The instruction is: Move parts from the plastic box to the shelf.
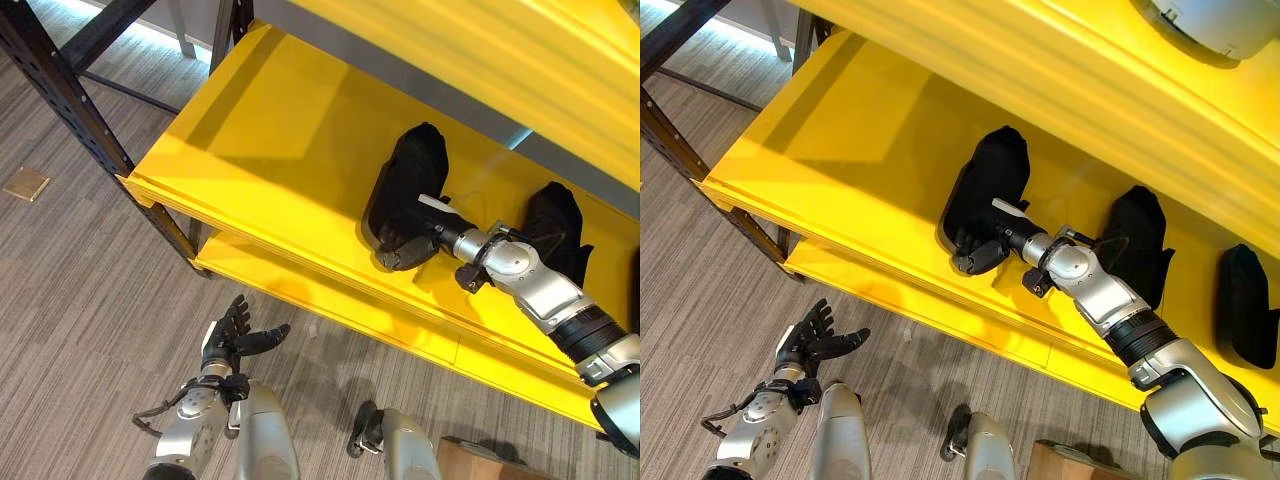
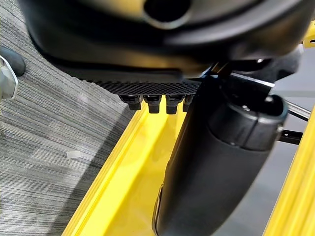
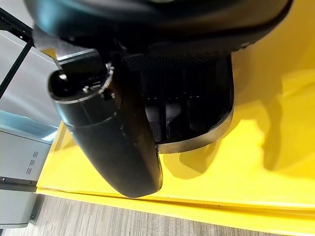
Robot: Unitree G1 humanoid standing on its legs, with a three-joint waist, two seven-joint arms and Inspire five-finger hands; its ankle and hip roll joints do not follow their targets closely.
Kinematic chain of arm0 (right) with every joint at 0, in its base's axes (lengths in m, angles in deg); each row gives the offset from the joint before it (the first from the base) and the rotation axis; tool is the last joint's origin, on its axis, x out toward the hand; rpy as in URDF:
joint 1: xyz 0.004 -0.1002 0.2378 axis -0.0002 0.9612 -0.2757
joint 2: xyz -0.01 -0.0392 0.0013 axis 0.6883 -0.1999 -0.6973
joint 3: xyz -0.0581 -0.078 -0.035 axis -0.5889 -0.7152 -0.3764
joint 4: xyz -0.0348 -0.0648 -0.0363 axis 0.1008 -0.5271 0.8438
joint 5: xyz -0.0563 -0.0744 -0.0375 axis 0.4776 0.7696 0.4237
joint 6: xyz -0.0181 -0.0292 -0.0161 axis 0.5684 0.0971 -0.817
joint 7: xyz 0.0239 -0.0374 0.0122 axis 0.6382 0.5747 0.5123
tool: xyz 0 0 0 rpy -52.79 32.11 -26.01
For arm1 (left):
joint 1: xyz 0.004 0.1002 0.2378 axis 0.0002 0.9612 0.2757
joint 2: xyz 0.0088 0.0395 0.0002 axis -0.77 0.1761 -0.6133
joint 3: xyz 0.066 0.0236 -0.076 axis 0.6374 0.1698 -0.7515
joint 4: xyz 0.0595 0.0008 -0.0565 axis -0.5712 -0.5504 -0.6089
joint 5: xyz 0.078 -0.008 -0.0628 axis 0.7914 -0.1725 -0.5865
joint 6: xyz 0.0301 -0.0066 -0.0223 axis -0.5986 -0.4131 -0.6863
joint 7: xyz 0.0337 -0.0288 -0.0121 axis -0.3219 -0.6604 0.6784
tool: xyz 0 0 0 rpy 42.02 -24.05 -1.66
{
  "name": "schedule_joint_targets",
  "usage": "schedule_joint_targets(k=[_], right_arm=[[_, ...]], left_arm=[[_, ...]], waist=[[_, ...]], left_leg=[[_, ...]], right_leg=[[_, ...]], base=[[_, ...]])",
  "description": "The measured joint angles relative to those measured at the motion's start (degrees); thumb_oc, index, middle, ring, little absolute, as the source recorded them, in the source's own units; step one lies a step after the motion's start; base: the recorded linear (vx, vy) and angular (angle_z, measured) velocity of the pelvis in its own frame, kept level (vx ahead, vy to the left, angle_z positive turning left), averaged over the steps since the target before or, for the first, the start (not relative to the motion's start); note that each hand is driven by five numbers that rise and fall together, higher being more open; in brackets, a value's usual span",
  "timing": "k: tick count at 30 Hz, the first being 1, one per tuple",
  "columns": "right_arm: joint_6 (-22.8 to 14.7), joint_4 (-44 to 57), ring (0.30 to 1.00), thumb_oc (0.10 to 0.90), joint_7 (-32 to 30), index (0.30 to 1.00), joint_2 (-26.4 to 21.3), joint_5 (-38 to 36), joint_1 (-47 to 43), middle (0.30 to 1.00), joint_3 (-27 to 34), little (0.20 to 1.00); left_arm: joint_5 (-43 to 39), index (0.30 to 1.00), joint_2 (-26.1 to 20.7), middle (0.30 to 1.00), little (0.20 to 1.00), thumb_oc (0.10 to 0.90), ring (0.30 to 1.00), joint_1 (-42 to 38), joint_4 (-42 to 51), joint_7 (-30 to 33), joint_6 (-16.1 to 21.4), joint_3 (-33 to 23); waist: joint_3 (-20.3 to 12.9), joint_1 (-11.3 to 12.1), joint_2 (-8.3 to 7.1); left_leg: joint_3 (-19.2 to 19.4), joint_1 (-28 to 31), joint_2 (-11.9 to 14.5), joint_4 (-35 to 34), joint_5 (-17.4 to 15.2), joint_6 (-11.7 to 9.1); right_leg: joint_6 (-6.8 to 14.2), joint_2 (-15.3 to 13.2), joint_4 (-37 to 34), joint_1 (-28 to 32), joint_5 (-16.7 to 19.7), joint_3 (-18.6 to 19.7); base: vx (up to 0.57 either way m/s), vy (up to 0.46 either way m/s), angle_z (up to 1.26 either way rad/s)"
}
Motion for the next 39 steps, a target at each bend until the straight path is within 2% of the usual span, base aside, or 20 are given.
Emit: schedule_joint_targets(k=[13, 39], right_arm=[[-1.5, -1.8, 0.300, 0.400, -1.6, 0.300, 0.0, 2.1, -0.5, 0.300, 0.4, 0.300], [-2.2, -4.3, 0.300, 0.400, -2.0, 0.300, -0.7, 3.5, -0.5, 0.300, 1.2, 0.300]], left_arm=[[-0.1, 1.000, 0.0, 1.000, 1.000, 0.900, 1.000, 0.0, 0.0, 0.0, 0.4, -0.2], [-0.2, 1.000, 0.0, 1.000, 1.000, 0.900, 1.000, 0.0, 0.0, 0.0, 0.9, -1.0]], waist=[[0.4, -0.3, 0.62], [0.4, -1.3, 0.72]], left_leg=[[0.0, -0.7, -0.3, 0.6, 0.0, 0.0], [0.0, -0.9, -0.3, 0.6, 0.0, 0.0]], right_leg=[[0.0, -0.4, 0.7, -0.7, 0.0, 0.2], [0.0, -0.4, 1.0, -1.0, -0.1, 0.3]], base=[[0.00, 0.000, 0.00], [0.00, 0.000, 0.00]])
